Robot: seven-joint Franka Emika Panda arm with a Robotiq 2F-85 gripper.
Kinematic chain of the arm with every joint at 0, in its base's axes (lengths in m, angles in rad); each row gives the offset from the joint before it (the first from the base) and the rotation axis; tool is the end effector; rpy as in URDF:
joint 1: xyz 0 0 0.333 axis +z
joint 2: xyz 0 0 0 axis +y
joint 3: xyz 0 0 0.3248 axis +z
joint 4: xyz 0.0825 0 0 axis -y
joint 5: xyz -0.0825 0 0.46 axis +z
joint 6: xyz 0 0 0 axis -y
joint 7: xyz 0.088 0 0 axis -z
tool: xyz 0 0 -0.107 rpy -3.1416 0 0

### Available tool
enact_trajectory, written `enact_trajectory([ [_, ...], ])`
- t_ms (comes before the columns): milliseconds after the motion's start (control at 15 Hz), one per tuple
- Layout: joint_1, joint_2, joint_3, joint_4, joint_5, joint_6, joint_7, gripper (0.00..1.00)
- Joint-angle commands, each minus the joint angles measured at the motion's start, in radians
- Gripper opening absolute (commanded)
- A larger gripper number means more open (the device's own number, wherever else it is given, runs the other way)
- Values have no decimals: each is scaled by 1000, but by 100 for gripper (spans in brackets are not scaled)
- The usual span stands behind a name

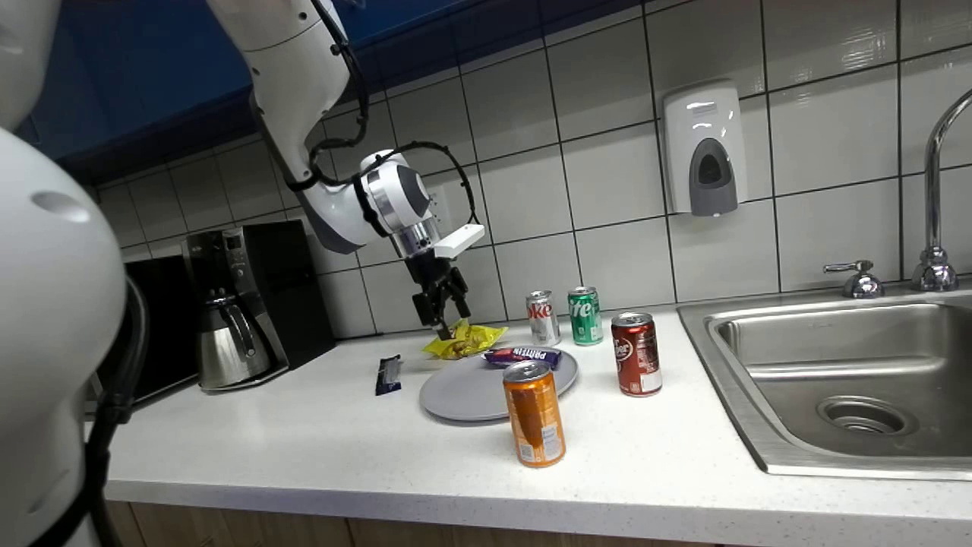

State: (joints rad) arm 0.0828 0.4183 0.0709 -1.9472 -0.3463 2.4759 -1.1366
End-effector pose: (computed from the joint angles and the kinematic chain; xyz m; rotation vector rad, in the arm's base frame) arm 0.6796 0.1051 0.2297 2.0867 2.0310 0.0076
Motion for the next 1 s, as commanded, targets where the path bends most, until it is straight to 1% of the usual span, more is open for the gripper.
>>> enact_trajectory([
  [0,-8,-73,3,-86,-15,27,46,100],
  [600,-21,-139,-10,-170,-17,28,109,100],
  [933,-43,-152,-20,-185,-10,30,101,100],
])
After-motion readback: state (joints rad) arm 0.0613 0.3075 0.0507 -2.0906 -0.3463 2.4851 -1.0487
